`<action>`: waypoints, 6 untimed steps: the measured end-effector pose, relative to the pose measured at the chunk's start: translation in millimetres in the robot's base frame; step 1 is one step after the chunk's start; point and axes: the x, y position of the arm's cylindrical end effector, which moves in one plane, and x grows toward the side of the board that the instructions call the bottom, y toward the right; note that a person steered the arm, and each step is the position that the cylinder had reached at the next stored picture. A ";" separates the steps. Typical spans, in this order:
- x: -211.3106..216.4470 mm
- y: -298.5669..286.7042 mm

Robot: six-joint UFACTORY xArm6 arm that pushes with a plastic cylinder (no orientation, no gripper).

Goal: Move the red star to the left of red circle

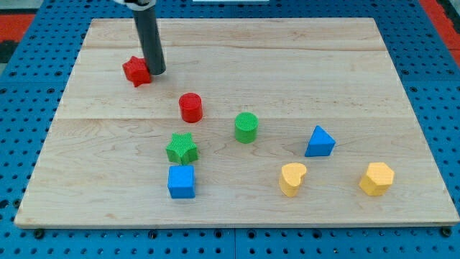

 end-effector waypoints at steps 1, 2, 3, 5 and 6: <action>-31.8 -2.4; -24.5 -37.3; 21.5 -82.8; 40.5 -115.2; 5.2 -107.0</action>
